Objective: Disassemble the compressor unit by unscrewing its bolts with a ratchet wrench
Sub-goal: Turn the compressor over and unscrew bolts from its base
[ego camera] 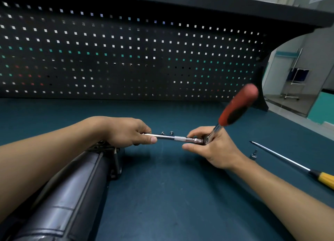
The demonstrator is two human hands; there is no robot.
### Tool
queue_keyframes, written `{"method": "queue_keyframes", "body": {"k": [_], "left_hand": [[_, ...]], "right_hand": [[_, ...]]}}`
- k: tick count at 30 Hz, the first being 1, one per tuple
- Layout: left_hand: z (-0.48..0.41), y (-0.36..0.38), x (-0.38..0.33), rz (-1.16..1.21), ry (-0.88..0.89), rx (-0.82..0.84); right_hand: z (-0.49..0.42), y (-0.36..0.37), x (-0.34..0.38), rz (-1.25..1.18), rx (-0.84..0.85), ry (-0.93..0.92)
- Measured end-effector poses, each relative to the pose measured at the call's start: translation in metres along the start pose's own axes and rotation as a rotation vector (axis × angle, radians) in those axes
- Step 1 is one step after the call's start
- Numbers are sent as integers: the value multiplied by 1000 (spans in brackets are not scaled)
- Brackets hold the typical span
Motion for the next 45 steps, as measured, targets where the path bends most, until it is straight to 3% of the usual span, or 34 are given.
{"method": "queue_keyframes", "body": {"k": [5, 8, 10, 14, 18, 25, 45], "left_hand": [[1, 0, 0, -7, -4, -2], [2, 0, 0, 8, -7, -1], [2, 0, 1, 21, -11, -3], [2, 1, 0, 89, -8, 6], [4, 1, -5, 132, 46, 23], [4, 0, -9, 120, 76, 21], [1, 0, -6, 105, 77, 8]], "right_hand": [[4, -3, 14, 213, -42, -116], [2, 8, 19, 355, 117, -115], [1, 6, 23, 461, 80, -162], [10, 2, 35, 384, 2, -261], [2, 5, 24, 499, 88, -173], [-1, -1, 6, 62, -16, -18], [-3, 3, -15, -239, -77, 381]]}}
Point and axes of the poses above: each hand's wrist, its own z-axis away from the middle knuckle, its own y-axis out of the palm, x = y × z, the point moved 8 cm from there along -z, towards the middle knuckle, and after that the axes turned 11 degrees about -z, right-handed, at the moved point
